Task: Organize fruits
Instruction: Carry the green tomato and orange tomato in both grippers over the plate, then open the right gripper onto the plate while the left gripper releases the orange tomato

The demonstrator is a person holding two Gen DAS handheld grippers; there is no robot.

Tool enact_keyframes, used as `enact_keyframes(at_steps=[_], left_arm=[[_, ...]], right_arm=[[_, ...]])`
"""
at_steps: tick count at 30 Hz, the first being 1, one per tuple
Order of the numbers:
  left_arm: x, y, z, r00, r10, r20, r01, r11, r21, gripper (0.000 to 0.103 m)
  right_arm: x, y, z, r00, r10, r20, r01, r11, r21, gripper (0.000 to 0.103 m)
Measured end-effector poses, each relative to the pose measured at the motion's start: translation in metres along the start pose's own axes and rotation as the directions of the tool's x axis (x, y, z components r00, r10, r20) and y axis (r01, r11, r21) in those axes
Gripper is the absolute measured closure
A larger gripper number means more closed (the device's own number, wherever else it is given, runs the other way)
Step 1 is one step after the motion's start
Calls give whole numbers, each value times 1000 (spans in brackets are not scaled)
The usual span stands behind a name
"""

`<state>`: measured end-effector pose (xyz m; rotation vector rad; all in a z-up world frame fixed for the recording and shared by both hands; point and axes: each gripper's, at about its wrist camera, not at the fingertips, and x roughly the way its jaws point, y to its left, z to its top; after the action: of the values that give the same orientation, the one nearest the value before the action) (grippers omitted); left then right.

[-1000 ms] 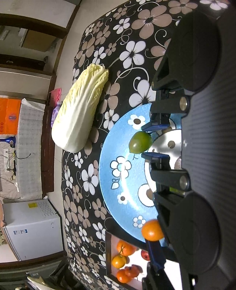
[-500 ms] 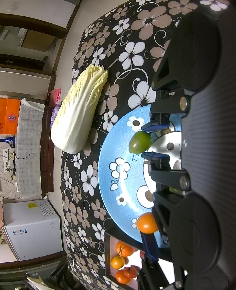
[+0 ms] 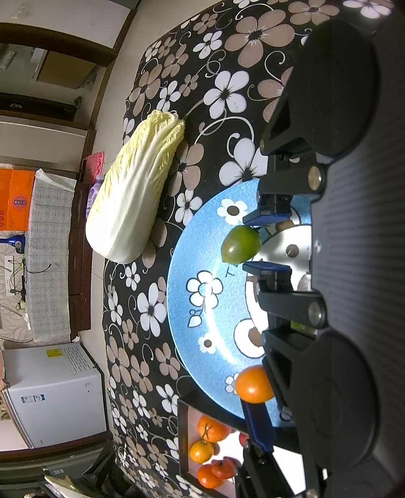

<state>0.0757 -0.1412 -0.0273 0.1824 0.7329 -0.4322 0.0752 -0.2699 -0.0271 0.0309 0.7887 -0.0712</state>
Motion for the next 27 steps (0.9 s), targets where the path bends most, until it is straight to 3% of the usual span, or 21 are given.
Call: enact_keyframes(at_steps=[27], left_arm=[[-22,5,-2,998,-47,49,46,999,6,63]], right_arm=[[-3,3,6,999,-34,25,34,999,9,72]])
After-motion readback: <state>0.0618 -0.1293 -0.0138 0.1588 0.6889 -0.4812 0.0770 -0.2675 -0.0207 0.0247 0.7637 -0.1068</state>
